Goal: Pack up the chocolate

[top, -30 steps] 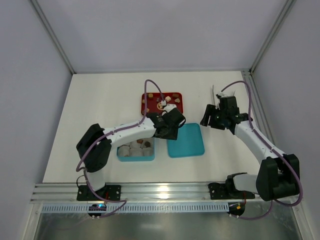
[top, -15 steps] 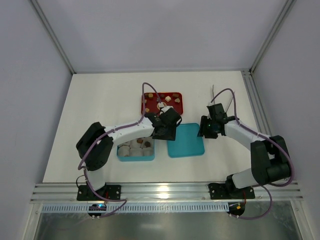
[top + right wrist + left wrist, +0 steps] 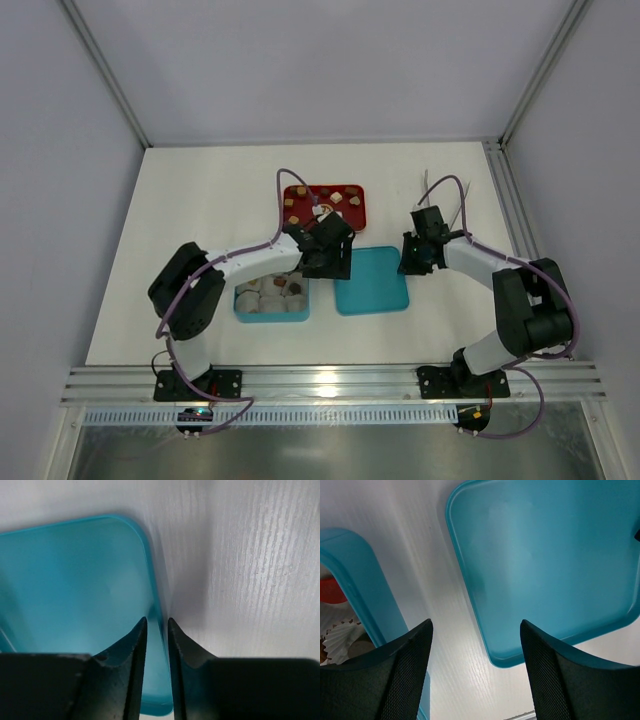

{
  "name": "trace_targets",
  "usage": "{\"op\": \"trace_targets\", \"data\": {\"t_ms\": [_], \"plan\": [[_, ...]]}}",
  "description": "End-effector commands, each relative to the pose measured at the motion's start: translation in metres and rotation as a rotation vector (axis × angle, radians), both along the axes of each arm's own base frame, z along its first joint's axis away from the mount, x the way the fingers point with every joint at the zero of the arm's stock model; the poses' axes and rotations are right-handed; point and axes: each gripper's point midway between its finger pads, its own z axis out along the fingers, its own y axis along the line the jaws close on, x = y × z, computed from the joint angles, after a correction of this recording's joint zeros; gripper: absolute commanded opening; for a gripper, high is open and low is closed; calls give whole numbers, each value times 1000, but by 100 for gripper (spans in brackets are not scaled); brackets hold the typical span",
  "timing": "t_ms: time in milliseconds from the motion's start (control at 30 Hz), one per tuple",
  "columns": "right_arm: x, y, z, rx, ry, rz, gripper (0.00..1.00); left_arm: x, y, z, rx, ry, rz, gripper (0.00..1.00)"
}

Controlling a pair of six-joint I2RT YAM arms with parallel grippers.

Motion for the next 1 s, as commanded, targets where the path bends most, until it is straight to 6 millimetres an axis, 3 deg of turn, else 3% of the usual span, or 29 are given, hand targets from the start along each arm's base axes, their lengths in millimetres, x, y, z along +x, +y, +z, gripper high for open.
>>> {"op": "trace_targets", "data": {"t_ms": [0,167,400,667,967], "plan": [[1,2,-8,-18,19,23,22,7,-8,19,-96,-27,-22,70],[4,6,-3,-4,15,57,4,11,-9,16,-143,2,-36,72],[10,13,16,45,-19,95,4,10,-15,15,-198,36,-71,75],[14,12,49,111,-81,91,4,24,-15,22,-250,38,-84,78],[13,8,75,203,-114,78,4,22,-21,21,-289,75,-111,79]]}}
